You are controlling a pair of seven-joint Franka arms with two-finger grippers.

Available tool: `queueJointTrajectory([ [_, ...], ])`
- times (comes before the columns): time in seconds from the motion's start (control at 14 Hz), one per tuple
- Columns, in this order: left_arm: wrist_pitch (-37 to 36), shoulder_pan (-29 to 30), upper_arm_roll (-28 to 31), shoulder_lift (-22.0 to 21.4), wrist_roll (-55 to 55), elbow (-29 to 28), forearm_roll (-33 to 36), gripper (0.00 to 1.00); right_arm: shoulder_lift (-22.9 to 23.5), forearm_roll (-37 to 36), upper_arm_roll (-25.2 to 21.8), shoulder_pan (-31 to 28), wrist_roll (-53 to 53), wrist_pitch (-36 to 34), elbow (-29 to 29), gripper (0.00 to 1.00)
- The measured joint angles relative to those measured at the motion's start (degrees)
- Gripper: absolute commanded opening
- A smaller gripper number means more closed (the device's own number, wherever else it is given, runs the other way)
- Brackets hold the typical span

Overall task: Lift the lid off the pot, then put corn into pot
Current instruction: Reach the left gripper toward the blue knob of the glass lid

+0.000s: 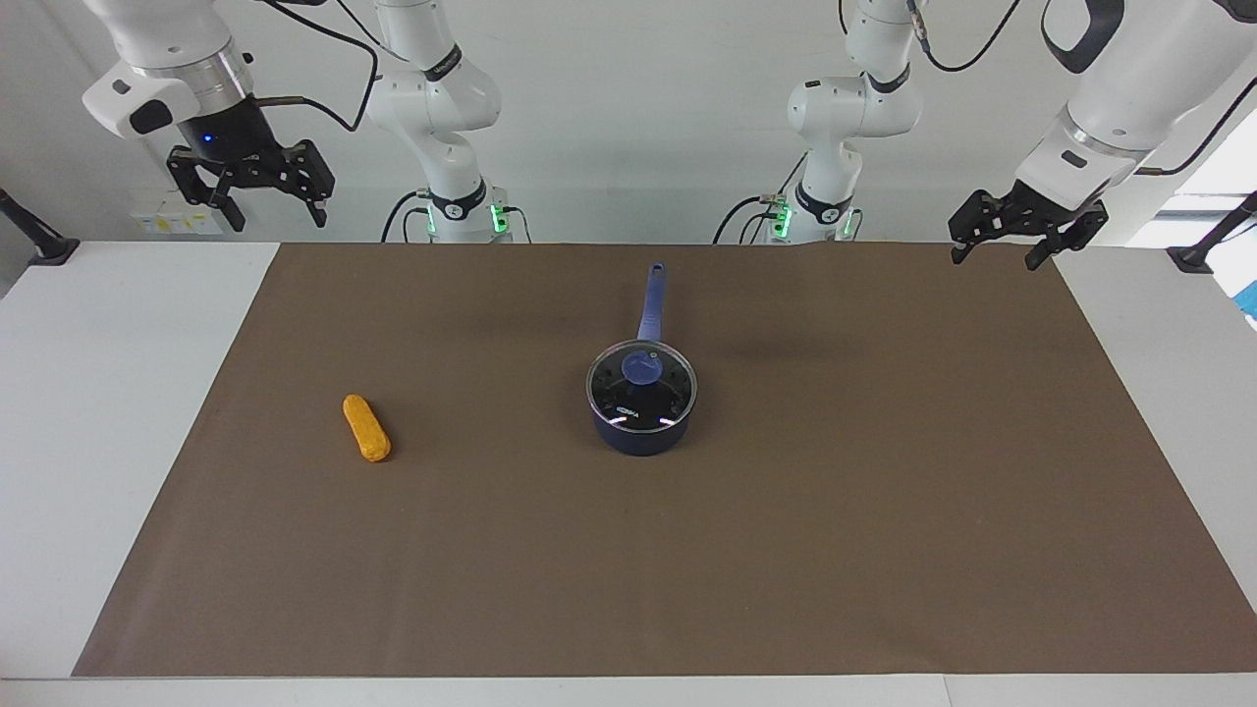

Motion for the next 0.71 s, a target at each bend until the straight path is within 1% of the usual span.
queueJointTrajectory([
  [0.43, 0.3, -0.8, -1.3, 0.2, -0.3, -1.2, -0.8, 1.00, 0.0, 0.0, 0.0, 0.0, 0.0, 0.0, -0.1, 1.00],
  [0.71, 5.0, -5.7, -1.7, 0.8, -5.6, -5.1, -1.4, 1.00, 0.0, 0.0, 0.0, 0.0, 0.0, 0.0, -0.1, 1.00],
])
